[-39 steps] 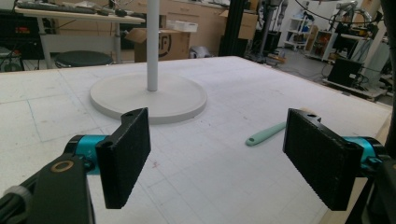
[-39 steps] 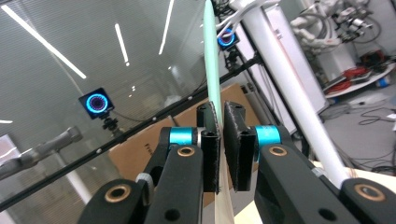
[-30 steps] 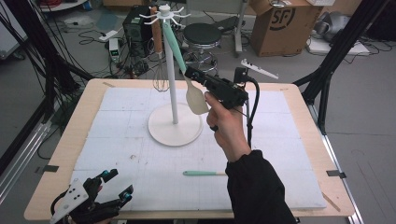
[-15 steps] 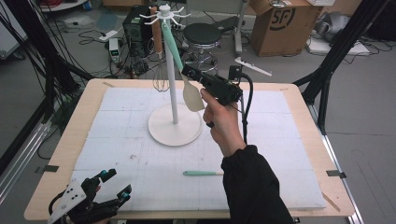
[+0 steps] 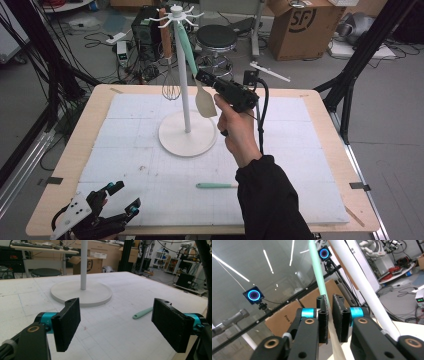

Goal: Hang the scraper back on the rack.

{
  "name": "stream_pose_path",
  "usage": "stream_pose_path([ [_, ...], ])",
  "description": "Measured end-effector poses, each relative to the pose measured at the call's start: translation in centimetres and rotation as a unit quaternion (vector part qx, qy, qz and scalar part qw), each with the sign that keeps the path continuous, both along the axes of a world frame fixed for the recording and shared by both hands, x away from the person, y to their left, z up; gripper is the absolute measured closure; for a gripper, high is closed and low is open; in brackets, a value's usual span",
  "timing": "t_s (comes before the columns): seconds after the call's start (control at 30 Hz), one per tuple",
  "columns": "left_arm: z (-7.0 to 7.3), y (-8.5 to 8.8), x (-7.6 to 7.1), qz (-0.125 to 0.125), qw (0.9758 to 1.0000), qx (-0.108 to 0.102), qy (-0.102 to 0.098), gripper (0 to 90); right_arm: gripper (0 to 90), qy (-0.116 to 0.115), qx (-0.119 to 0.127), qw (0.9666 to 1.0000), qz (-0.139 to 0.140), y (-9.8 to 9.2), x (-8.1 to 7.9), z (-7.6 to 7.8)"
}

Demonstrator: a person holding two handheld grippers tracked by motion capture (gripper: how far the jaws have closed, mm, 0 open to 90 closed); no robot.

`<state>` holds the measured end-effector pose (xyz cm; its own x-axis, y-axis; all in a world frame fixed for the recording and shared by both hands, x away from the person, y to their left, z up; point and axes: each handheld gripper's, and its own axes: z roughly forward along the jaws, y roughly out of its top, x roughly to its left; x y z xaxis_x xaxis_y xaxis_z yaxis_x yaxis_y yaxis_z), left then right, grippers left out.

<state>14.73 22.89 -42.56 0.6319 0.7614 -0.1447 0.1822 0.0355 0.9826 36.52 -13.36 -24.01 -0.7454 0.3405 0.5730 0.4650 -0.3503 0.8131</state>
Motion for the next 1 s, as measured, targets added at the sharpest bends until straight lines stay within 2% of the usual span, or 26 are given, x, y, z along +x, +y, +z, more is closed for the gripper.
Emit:
stream_pose_path([
  [0.03, 0.0, 0.0, 0.0, 0.000, 1.0000, 0.000, 0.000, 23.9, 69.5, 0.001, -0.003, 1.0000, -0.008, -0.1, 0.0, 0.0],
  [0.13, 0.0, 0.0, 0.0, 0.000, 1.0000, 0.001, -0.001, 23.9, 69.2, -0.007, -0.015, 0.9996, -0.023, -0.3, -0.2, 0.1],
  [0.23, 0.0, -0.1, 0.0, -0.002, 1.0000, 0.001, 0.000, 23.9, 61.7, -0.013, -0.026, 0.9989, -0.037, -0.6, -0.5, 0.2],
  [0.33, 0.0, -0.2, 0.0, -0.001, 1.0000, 0.002, 0.000, 23.9, 55.7, -0.034, -0.049, 0.9960, -0.067, -1.0, -1.1, 0.4],
  [0.4, 0.0, -0.2, -0.1, -0.002, 1.0000, 0.002, 0.000, 23.8, 55.2, -0.045, -0.061, 0.9932, -0.088, -1.1, -1.5, 0.4],
  [0.53, 0.0, -0.3, -0.1, -0.002, 1.0000, 0.004, -0.001, 23.9, 54.7, -0.050, -0.074, 0.9894, -0.115, -1.6, -1.8, 0.1],
  [0.6, 0.0, -0.3, -0.1, -0.001, 1.0000, 0.005, -0.001, 23.9, 54.6, -0.050, -0.074, 0.9888, -0.119, -1.9, -1.9, -0.1],
  [0.7, -0.1, -0.4, -0.1, -0.003, 1.0000, 0.006, 0.001, 23.9, 54.7, -0.057, -0.095, 0.9845, -0.136, -2.3, -2.1, -0.5],
  [0.77, -0.1, -0.5, -0.1, -0.005, 1.0000, 0.008, 0.000, 23.9, 54.7, -0.064, -0.112, 0.9802, -0.150, -2.4, -2.3, -0.8],
  [1.0, 0.0, -0.6, -0.1, -0.006, 0.9999, 0.009, -0.001, 23.9, 53.5, -0.079, -0.152, 0.9700, -0.172, -2.5, -3.0, -1.4],
])
